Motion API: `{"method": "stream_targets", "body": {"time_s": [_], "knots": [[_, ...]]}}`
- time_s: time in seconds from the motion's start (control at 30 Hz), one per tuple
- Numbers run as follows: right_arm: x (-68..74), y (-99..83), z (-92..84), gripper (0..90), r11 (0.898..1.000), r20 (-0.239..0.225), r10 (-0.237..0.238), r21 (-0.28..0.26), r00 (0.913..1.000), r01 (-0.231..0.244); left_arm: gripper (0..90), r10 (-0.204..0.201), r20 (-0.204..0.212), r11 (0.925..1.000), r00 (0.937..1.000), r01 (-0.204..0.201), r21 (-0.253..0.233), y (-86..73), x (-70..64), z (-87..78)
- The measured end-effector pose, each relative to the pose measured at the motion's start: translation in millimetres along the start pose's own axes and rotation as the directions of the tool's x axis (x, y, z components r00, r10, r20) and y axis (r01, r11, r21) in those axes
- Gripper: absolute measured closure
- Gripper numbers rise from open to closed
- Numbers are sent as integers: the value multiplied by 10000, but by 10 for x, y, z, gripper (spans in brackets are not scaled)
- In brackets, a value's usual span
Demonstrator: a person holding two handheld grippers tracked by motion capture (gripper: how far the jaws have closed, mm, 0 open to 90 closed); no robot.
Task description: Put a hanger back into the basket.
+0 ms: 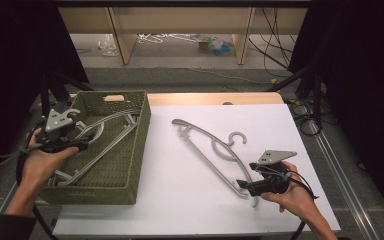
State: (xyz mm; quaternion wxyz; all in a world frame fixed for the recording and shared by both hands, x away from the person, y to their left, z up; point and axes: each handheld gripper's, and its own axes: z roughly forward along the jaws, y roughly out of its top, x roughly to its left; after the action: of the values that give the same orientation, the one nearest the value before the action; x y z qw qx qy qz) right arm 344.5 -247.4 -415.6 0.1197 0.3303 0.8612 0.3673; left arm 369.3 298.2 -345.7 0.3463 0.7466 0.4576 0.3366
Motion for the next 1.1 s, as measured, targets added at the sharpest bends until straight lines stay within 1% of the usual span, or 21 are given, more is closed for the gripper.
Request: {"method": "stream_targets", "body": {"time_s": [0.03,0.07,0.13,0.23,0.27,0.33,0.37,0.4,0.5,0.57,0.6,0.63,0.67,0.73,0.8,0.83,0.9,0.97,1.0,1.03,1.1], "knots": [[-8,-9,6,259,10000,55,57,-13,10000,-57,318,-31,149,10000,9999,32,-82,-14,-66,-33],[-25,-27,21,259,9997,104,192,-119,9998,-190,300,-242,398,9995,9989,250,-198,-30,-134,-62],[-46,-32,24,259,9999,133,112,-110,9998,-110,297,-768,1155,9957,9903,823,-436,-69,-263,-101],[-58,-51,42,259,9990,245,388,-248,9989,-382,286,-907,1794,9907,9796,1071,-841,-115,-504,-157],[-69,-55,44,259,9992,281,355,-190,9990,-350,261,-911,2028,9890,9750,1125,-964,-123,-596,-173],[-85,-63,53,259,9993,247,364,-94,9990,-362,252,-626,2446,9884,9676,941,-1193,-129,-786,-209],[-98,-69,63,259,9995,271,278,-144,9992,-274,249,-469,2707,9863,9615,874,-1398,-132,-884,-222],[-94,-73,63,259,9989,208,461,-103,9987,-459,243,-395,2997,9839,9532,894,-1547,-140,-986,-223],[-109,-81,78,259,9984,272,542,-164,9982,-537,230,319,3648,9847,9305,333,-1709,-196,-1316,-159],[-109,-84,81,257,9983,279,553,-207,9981,-548,220,422,3940,9858,9182,259,-1660,-229,-1458,-117],[-111,-86,84,256,9984,266,502,-256,9984,-496,218,653,4057,9843,9117,78,-1761,-245,-1515,-88],[-112,-89,87,254,9983,247,513,-273,9984,-506,215,619,4177,9846,9065,130,-1742,-267,-1577,-66],[-113,-93,95,253,9982,256,551,-245,9982,-545,207,694,4221,9844,9039,64,-1756,-291,-1622,-48],[-119,-99,111,253,9979,345,594,-294,9976,-584,205,758,4433,9831,8931,73,-1829,-345,-1691,-17],[-125,-102,115,253,9980,310,565,-308,9979,-555,204,754,4502,9804,8897,163,-1964,-383,-1733,7],[-122,-104,108,253,9977,258,653,-222,9975,-647,197,757,4462,9792,8917,181,-2023,-398,-1744,9],[-119,-114,124,252,9967,338,688,-456,9971,-673,189,719,4492,9756,8905,309,-2174,-433,-1767,18],[-131,-110,108,252,9981,296,551,-306,9980,-542,184,688,4616,9739,8844,409,-2234,-468,-1795,27],[-126,-110,108,251,9978,264,612,-258,9978,-605,177,824,4660,9727,8810,307,-2301,-485,-1802,36],[-125,-107,109,251,9979,161,601,-255,9981,-597,173,774,4699,9734,8793,353,-2264,-503,-1814,36],[-117,-112,116,251,9986,157,444,-309,9989,-439,168,815,4715,9702,8781,384,-2391,-536,-1827,51]]}}
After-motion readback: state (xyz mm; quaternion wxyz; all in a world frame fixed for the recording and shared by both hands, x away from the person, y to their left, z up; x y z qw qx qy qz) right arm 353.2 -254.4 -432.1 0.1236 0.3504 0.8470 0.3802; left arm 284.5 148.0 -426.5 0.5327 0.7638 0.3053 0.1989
